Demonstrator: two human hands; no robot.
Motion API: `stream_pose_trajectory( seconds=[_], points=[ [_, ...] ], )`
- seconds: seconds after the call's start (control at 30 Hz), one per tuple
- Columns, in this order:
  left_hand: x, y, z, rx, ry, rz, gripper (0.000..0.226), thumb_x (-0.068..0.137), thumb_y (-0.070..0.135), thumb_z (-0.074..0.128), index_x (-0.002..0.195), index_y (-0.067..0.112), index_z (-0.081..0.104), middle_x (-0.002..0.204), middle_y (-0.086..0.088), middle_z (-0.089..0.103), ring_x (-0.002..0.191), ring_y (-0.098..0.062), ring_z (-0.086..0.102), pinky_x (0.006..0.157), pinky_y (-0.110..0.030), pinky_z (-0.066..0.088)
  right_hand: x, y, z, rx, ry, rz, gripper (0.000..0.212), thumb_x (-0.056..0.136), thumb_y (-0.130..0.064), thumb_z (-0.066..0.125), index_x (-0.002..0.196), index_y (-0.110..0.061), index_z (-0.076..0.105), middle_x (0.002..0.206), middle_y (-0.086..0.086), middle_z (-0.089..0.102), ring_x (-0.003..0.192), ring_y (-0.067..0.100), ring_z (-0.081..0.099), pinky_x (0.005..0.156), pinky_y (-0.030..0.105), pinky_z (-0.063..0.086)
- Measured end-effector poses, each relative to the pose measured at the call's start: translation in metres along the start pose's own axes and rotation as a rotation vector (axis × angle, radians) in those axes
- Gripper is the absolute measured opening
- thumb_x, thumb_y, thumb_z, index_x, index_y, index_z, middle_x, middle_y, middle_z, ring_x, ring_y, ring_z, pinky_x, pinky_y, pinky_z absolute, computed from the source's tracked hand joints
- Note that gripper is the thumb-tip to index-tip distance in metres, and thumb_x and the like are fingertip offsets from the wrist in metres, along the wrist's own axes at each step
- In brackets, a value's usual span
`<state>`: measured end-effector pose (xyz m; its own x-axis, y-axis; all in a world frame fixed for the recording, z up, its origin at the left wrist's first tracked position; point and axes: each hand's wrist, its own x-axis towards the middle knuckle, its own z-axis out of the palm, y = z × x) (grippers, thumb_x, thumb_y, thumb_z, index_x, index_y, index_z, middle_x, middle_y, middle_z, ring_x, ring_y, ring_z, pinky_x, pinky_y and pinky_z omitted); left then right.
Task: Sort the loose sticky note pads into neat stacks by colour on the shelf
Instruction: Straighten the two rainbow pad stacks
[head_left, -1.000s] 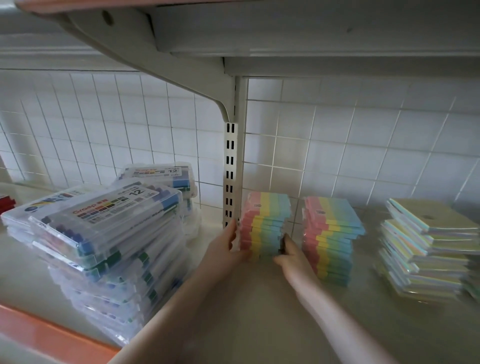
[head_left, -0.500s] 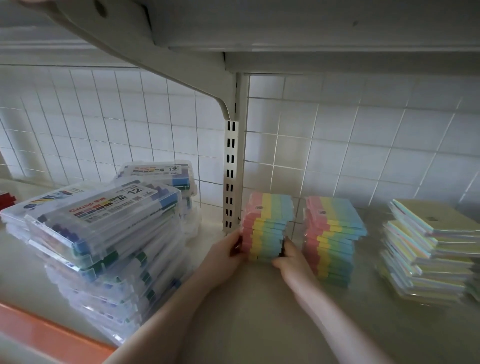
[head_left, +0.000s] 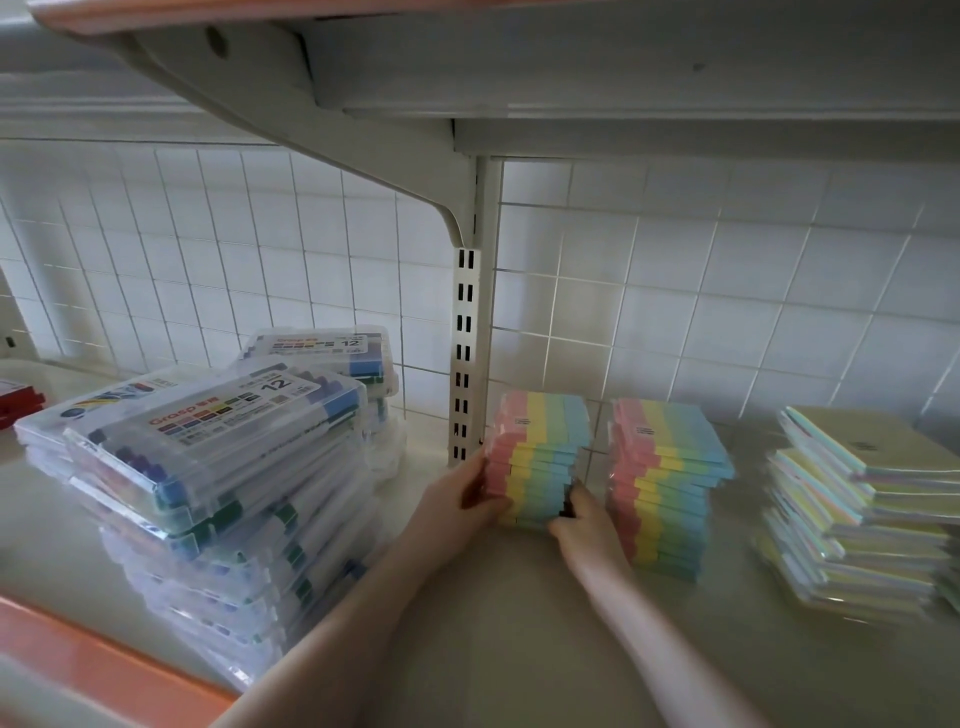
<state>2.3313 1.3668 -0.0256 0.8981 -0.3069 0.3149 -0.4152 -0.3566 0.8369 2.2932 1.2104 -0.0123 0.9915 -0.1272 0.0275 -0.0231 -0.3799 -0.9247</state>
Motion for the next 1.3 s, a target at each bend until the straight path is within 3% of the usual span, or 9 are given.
stream_pose_trajectory(
  seconds=[0.1, 0.33, 0.4, 0.5, 0.6, 0.73, 0.87, 1.0, 1.3],
  points=[
    [-0.001, -0.002, 0.000, 0.013, -0.004, 0.005, 0.042, 0.090, 0.015, 0.060, 0.125, 0.035, 0.047, 0.115, 0.014, 0.061, 0.109, -0.002, 0.059, 0.089, -0.015, 0.049, -0.002, 0.001, 0.001, -0.028, -0.022, -0.012, 0.056, 0.089, 0.011, 0.041, 0.137, -0.016, 0.044, 0.127, -0.001, 0.054, 0.116, 0.012, 0.048, 0.089, 0.011, 0.033],
    [0.006, 0.022, -0.012, -0.032, 0.008, 0.050, 0.063, 0.080, 0.018, 0.071, 0.129, 0.040, 0.037, 0.130, 0.014, 0.052, 0.119, -0.004, 0.050, 0.101, -0.027, 0.045, -0.008, -0.001, -0.001, -0.034, -0.053, -0.041, 0.072, 0.089, 0.004, 0.049, 0.149, -0.023, 0.018, 0.128, -0.015, 0.041, 0.130, 0.009, 0.038, 0.094, 0.013, 0.028],
    [0.013, 0.037, -0.023, 0.010, -0.014, 0.049, 0.076, 0.078, 0.018, 0.075, 0.137, 0.040, 0.031, 0.142, 0.014, 0.040, 0.129, -0.005, 0.040, 0.107, -0.028, 0.037, -0.010, -0.001, -0.006, -0.008, -0.046, -0.076, 0.066, 0.089, -0.001, 0.054, 0.142, -0.030, 0.028, 0.123, -0.021, 0.045, 0.122, 0.004, 0.044, 0.091, 0.005, 0.031],
    [0.027, 0.057, -0.042, 0.094, -0.106, -0.012, 0.092, 0.078, 0.028, 0.075, 0.150, 0.031, 0.016, 0.154, 0.009, 0.024, 0.140, -0.012, 0.025, 0.108, -0.027, 0.028, -0.008, -0.003, -0.009, 0.075, -0.045, -0.104, 0.048, 0.091, -0.009, 0.056, 0.125, -0.037, 0.038, 0.105, -0.028, 0.050, 0.097, -0.010, 0.049, 0.066, -0.004, 0.038],
    [0.040, 0.062, -0.050, 0.185, -0.189, -0.068, 0.087, 0.080, 0.040, 0.070, 0.150, 0.029, 0.019, 0.152, 0.005, 0.031, 0.138, -0.016, 0.032, 0.107, -0.030, 0.034, -0.004, -0.003, -0.006, 0.197, -0.003, -0.109, 0.039, 0.096, -0.019, 0.050, 0.133, -0.030, 0.042, 0.117, -0.018, 0.055, 0.108, 0.001, 0.052, 0.072, 0.002, 0.042],
    [0.047, 0.064, -0.051, 0.305, -0.257, -0.062, 0.057, 0.081, 0.052, 0.064, 0.131, 0.028, 0.048, 0.127, 0.010, 0.055, 0.120, -0.013, 0.051, 0.100, -0.033, 0.046, -0.003, -0.006, -0.004, 0.188, 0.030, -0.138, 0.047, 0.099, -0.023, 0.042, 0.145, -0.019, 0.032, 0.128, -0.010, 0.050, 0.104, 0.000, 0.050, 0.072, -0.002, 0.040],
    [0.055, 0.074, -0.051, 0.437, -0.315, -0.019, 0.037, 0.087, 0.032, 0.065, 0.120, 0.017, 0.055, 0.116, 0.007, 0.055, 0.106, -0.010, 0.051, 0.082, -0.011, 0.039, 0.000, -0.005, -0.004, 0.165, 0.049, -0.148, 0.049, 0.099, -0.026, 0.042, 0.147, -0.019, 0.029, 0.136, -0.007, 0.047, 0.112, 0.002, 0.043, 0.088, 0.011, 0.035],
    [0.062, 0.080, -0.054, 0.520, -0.354, 0.013, 0.057, 0.088, 0.027, 0.064, 0.141, 0.023, 0.043, 0.140, 0.008, 0.045, 0.127, -0.012, 0.041, 0.105, -0.024, 0.031, 0.000, -0.005, -0.005, 0.167, 0.050, -0.157, 0.048, 0.100, -0.024, 0.042, 0.146, -0.020, 0.030, 0.133, -0.010, 0.046, 0.112, 0.001, 0.042, 0.088, 0.011, 0.035],
    [0.073, 0.087, -0.057, 0.648, -0.342, 0.025, 0.068, 0.082, 0.034, 0.071, 0.142, 0.029, 0.040, 0.147, 0.009, 0.037, 0.134, -0.014, 0.034, 0.101, -0.023, 0.025, 0.008, 0.001, -0.002, 0.228, 0.049, -0.176, 0.053, 0.094, -0.025, 0.055, 0.143, -0.026, 0.034, 0.123, -0.014, 0.056, 0.109, -0.001, 0.055, 0.080, 0.011, 0.048]
  ],
)
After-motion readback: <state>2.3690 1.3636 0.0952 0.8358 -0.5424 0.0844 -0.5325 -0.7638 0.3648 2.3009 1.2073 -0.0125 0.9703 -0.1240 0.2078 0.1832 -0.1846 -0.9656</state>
